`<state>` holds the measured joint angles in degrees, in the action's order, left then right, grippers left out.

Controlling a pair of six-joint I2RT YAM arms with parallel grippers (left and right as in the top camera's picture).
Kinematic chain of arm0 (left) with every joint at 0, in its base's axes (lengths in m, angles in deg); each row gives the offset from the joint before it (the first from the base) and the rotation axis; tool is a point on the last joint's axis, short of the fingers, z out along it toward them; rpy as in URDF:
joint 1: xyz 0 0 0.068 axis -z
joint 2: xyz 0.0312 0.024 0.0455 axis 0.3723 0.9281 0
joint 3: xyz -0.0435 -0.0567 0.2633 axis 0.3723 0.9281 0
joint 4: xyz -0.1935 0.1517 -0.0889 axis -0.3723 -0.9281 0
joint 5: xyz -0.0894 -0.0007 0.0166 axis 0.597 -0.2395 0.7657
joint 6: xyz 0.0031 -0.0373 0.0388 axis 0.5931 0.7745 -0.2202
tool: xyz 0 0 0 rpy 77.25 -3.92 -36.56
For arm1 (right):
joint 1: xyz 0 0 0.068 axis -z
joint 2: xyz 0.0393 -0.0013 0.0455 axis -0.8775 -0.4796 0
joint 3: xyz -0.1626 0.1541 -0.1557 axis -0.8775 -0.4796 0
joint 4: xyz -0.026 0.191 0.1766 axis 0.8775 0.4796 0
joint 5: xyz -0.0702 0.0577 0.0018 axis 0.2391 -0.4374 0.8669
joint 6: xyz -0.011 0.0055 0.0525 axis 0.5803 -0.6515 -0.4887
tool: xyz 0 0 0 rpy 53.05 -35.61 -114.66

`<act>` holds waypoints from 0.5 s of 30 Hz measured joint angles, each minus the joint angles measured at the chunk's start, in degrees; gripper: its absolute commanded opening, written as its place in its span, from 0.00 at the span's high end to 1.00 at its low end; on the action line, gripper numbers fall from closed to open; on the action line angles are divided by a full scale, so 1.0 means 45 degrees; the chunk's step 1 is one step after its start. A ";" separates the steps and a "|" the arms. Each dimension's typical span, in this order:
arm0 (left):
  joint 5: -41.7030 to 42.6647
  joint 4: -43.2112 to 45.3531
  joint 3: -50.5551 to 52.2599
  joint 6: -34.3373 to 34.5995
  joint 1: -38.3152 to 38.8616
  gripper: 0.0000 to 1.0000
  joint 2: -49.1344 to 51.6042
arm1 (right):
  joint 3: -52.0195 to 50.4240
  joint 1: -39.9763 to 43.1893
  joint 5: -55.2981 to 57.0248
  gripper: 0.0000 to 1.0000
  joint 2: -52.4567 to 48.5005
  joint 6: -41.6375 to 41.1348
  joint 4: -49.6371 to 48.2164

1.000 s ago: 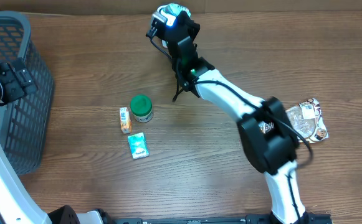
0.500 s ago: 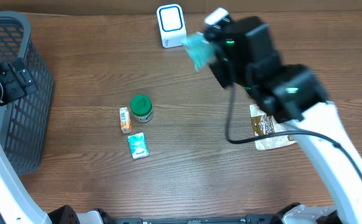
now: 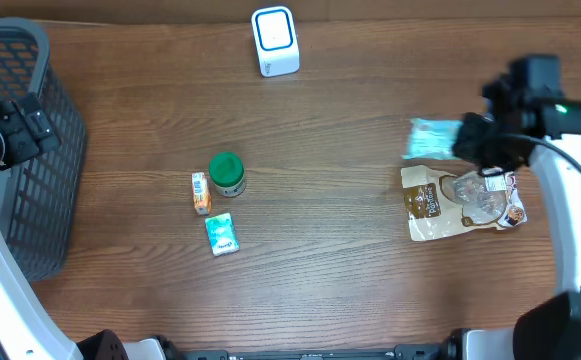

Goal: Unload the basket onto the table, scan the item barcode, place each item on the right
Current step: 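Move the wipes pack right and release it near the snack bag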

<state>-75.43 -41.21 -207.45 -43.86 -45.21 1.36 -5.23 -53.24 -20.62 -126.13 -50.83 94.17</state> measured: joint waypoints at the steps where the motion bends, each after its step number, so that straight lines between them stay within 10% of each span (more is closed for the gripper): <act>1: 0.0000 0.0005 0.0000 0.0000 0.0000 0.00 0.0000 | -0.0447 0.0461 -0.0068 0.96 -0.0029 -0.0214 -0.0427; 15: 0.0000 0.0000 0.0000 0.0000 0.0000 0.00 0.0000 | -0.3876 0.2093 -0.1001 0.75 -0.0063 -0.1307 -0.5289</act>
<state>-75.43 -41.21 -207.45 -43.86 -45.21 1.36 -22.68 -43.82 -25.13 -126.42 -56.71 70.37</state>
